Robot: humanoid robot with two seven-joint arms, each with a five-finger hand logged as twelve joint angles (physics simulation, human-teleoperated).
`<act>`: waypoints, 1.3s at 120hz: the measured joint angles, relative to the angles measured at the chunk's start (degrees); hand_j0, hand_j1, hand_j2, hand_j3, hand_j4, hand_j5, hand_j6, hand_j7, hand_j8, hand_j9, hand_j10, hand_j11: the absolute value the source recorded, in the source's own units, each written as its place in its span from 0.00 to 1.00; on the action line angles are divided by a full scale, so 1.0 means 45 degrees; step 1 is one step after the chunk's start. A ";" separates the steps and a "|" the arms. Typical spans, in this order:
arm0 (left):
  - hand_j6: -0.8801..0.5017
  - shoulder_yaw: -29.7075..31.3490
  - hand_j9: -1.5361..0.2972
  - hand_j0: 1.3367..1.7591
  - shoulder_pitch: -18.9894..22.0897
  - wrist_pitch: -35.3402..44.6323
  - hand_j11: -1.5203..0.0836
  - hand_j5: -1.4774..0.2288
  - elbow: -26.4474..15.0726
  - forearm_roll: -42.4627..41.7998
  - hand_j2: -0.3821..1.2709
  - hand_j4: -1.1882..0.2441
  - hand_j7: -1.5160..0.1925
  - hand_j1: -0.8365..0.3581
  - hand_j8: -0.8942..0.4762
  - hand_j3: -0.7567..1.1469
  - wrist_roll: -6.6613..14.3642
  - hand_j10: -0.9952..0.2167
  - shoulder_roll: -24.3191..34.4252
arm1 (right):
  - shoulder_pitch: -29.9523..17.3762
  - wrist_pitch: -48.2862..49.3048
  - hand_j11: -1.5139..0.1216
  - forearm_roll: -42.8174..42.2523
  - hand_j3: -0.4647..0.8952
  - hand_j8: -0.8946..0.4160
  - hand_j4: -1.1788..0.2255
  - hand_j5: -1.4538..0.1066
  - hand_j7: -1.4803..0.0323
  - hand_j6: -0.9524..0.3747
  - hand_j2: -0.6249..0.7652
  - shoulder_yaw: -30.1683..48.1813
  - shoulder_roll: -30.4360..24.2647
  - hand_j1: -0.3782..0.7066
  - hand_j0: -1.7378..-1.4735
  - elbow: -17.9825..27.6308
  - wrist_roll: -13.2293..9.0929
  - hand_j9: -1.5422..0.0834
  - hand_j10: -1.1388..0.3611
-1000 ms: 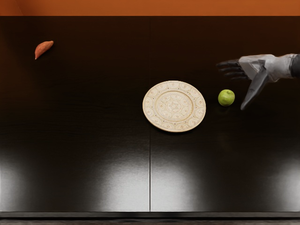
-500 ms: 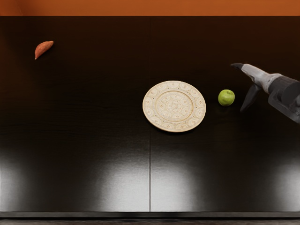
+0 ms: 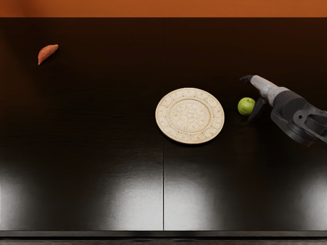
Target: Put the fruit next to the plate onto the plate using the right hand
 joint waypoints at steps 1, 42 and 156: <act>0.46 0.0000 0.66 0.76 0.0000 0.0000 0.75 0.68 0.0000 0.0000 0.26 0.66 0.70 0.75 0.47 0.40 0.0000 0.62 0.0000 | 0.0000 -0.0002 0.78 0.0001 0.34 0.54 0.71 0.78 0.82 0.58 0.43 -0.0001 0.0018 0.23 0.30 -0.0007 -0.0002 0.80 0.64; 0.46 -0.0002 0.66 0.76 0.0000 0.0000 0.75 0.68 0.0000 0.0000 0.26 0.66 0.70 0.75 0.47 0.40 0.0000 0.62 0.0000 | 0.0005 -0.0130 0.67 0.0013 0.34 0.44 0.61 0.66 0.70 0.47 0.41 0.0058 0.0507 0.38 0.30 -0.0128 -0.0750 0.69 0.54; 0.46 -0.0003 0.66 0.76 0.0000 0.0000 0.75 0.68 0.0000 0.0000 0.26 0.66 0.70 0.75 0.47 0.40 0.0000 0.62 0.0000 | -0.0110 -0.0397 0.50 0.0219 0.34 0.37 0.46 0.48 0.52 0.31 0.47 0.0082 -0.0171 0.57 0.30 0.0805 -0.0823 0.52 0.43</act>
